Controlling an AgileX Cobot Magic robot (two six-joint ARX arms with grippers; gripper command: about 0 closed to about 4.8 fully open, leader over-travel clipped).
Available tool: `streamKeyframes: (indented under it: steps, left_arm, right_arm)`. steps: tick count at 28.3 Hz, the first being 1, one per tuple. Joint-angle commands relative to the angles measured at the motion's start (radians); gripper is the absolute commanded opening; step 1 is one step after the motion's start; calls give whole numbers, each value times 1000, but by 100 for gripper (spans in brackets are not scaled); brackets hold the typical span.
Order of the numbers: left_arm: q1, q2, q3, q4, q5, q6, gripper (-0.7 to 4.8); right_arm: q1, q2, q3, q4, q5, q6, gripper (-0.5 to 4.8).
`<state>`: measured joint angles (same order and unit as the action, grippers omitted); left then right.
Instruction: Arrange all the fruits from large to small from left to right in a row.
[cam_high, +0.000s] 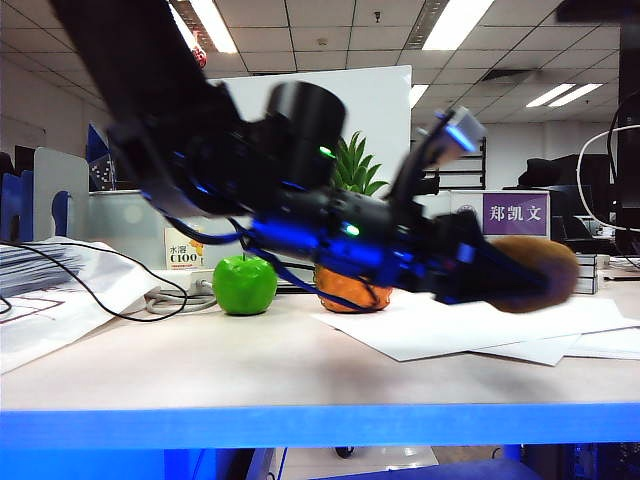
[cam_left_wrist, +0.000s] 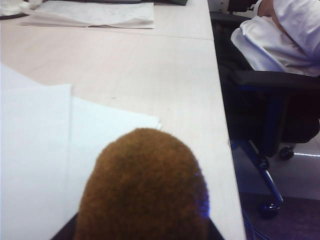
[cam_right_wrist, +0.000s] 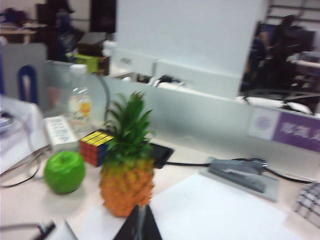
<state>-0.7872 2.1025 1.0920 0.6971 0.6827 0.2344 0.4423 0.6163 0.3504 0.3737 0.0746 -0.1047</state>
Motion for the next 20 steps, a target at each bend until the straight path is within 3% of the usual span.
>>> streamKeyframes:
  steps: [1, 3, 10, 20]
  left_arm:
    - [-36, 48, 61, 6, 57, -31, -8]
    - [-59, 81, 107, 6, 119, -61, -8]
    - [-98, 166, 229, -29, 149, -46, -8]
    - [-98, 219, 237, -83, -8, 28, -8]
  right_arm:
    - [1, -49, 4, -32, 38, -13, -1]
    - [1, -76, 4, -54, 71, -28, -1]
    - [1, -81, 4, -64, 108, -27, -1]
    - [1, -81, 4, -62, 107, -27, -1]
